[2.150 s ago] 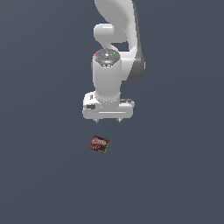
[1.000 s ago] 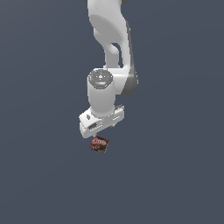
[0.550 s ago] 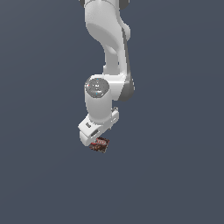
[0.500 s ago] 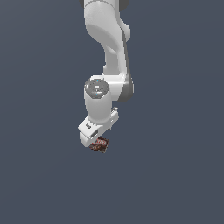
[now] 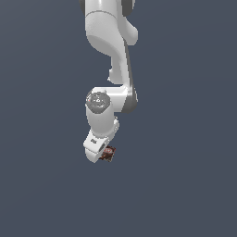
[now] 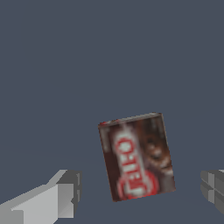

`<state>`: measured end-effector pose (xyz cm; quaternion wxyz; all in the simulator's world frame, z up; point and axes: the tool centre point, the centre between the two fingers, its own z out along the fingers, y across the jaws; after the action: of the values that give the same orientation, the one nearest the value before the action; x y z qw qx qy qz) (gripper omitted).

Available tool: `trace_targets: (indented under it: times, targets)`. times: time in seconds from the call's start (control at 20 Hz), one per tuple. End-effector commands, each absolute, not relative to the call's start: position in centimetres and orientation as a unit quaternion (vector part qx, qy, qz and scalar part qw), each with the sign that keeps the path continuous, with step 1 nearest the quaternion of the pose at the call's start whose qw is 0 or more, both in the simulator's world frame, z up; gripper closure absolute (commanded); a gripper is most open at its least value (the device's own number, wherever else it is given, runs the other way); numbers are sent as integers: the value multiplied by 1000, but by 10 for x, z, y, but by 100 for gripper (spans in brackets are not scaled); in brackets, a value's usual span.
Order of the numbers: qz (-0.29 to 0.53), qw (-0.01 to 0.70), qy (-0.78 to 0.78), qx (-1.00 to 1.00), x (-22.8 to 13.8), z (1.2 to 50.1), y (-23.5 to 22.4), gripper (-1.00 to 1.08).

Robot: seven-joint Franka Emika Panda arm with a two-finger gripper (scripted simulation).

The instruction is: Pick up the object and move it to a goal position.

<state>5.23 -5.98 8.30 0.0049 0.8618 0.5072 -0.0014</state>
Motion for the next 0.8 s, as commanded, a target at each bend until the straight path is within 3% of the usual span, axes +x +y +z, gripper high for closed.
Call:
trace_targets:
  times: [0.0, 0.75]
  targets:
    - [-1, 4, 530, 848, 54, 78, -62, -92]
    - [0, 0, 581, 814, 57, 66, -67, -92]
